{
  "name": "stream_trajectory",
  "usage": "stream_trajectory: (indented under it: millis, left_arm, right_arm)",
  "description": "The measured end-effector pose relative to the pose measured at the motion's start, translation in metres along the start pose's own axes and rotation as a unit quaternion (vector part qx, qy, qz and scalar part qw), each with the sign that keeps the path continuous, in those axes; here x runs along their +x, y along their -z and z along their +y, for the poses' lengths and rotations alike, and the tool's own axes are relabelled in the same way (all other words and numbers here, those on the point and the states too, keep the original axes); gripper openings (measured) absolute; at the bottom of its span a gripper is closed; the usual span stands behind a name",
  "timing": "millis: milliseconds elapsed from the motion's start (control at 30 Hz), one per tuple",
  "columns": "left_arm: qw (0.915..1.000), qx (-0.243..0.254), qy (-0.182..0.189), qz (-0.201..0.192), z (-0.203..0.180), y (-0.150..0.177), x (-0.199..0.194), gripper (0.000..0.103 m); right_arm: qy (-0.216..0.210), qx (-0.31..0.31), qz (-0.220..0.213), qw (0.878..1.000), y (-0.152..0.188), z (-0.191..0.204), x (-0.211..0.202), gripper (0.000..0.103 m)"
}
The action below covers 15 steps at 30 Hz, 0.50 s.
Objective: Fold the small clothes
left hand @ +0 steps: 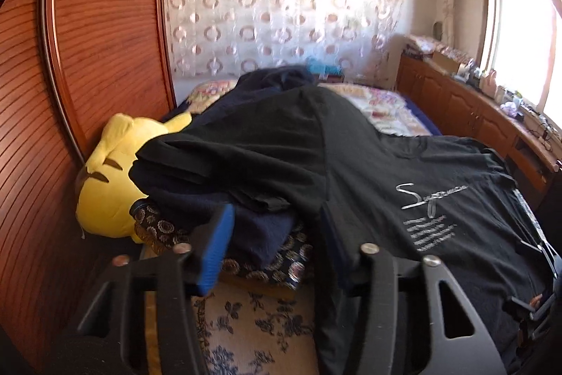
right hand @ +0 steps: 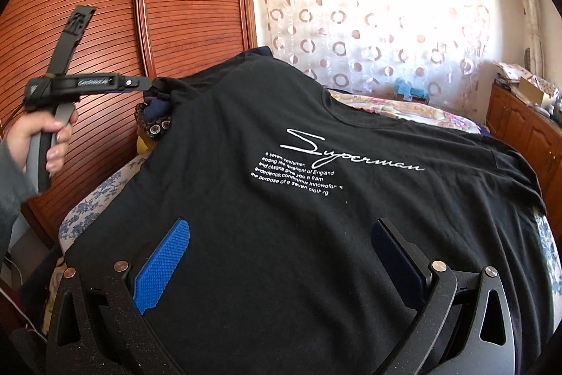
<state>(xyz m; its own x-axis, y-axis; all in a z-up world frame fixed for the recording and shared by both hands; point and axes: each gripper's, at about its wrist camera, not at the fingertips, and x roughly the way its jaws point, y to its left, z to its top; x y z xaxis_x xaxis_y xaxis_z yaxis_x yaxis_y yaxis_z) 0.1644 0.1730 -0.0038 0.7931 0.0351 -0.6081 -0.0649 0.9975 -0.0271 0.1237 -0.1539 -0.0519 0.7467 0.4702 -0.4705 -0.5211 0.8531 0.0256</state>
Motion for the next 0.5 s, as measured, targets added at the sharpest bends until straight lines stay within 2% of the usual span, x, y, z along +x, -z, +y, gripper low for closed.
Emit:
stream_trajectory:
  millis: [100,267,300,367,400,500]
  left_arm:
    - [0.9996,0.001,-0.013,0.024,0.003,-0.004,0.019,0.038]
    - [0.9985,0.011,-0.014,0.051,0.003,-0.003,0.039,0.035]
    - [0.9986,0.01,-0.014,0.05,0.004,-0.003,0.04,0.032]
    - [0.9988,0.01,-0.013,0.046,0.004,-0.006,0.038,0.018]
    - [0.9987,0.015,-0.016,0.045,0.004,-0.007,0.038,0.007]
    - [0.9983,0.035,-0.023,0.042,0.0,-0.014,0.034,0.005]
  right_arm:
    - [-0.001,0.001,0.005,1.0,0.0,0.0,0.002,0.103]
    - [-0.004,0.007,0.008,1.0,0.0,0.001,0.005,0.103]
    - [-0.004,0.007,0.007,1.0,0.0,0.002,0.006,0.103]
    - [-0.005,0.008,0.007,1.0,0.0,0.002,0.006,0.103]
    - [-0.006,0.008,0.007,1.0,0.001,0.001,0.005,0.103]
    - [-0.007,0.01,0.005,1.0,0.001,0.002,0.006,0.103]
